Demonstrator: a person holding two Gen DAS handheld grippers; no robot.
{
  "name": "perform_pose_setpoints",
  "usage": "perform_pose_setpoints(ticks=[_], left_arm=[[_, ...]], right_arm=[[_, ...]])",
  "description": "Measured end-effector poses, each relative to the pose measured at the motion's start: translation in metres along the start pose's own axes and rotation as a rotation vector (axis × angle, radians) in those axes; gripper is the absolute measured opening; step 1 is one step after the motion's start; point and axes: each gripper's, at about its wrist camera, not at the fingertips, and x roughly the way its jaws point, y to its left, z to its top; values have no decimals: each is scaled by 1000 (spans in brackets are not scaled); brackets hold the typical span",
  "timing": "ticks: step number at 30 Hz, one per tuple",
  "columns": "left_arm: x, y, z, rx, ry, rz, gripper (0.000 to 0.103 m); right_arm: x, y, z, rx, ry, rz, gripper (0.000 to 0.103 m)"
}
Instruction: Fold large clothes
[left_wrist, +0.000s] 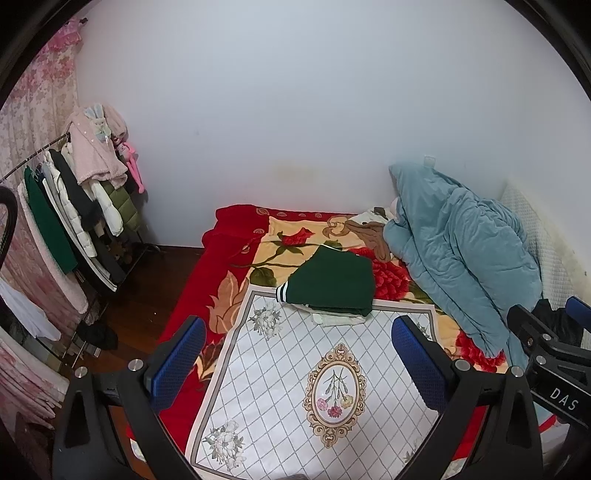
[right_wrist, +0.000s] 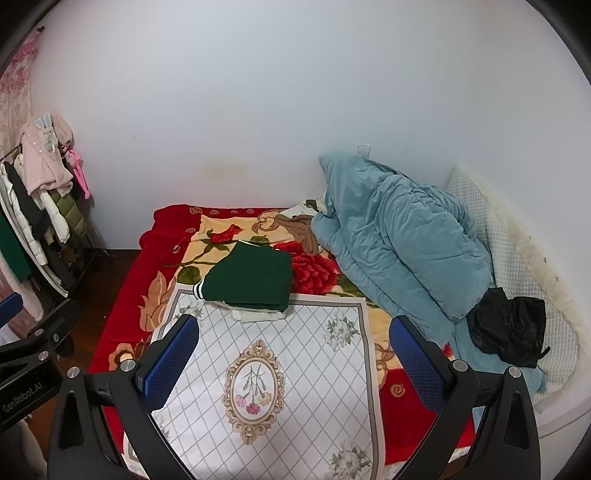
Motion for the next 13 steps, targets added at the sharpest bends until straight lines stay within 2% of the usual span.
perform_pose_setpoints(ticks=[13], left_arm=[[0,2,2,-2,-6,7,103]], right_arm=[[-8,-3,-6,11,-6,-4,103]])
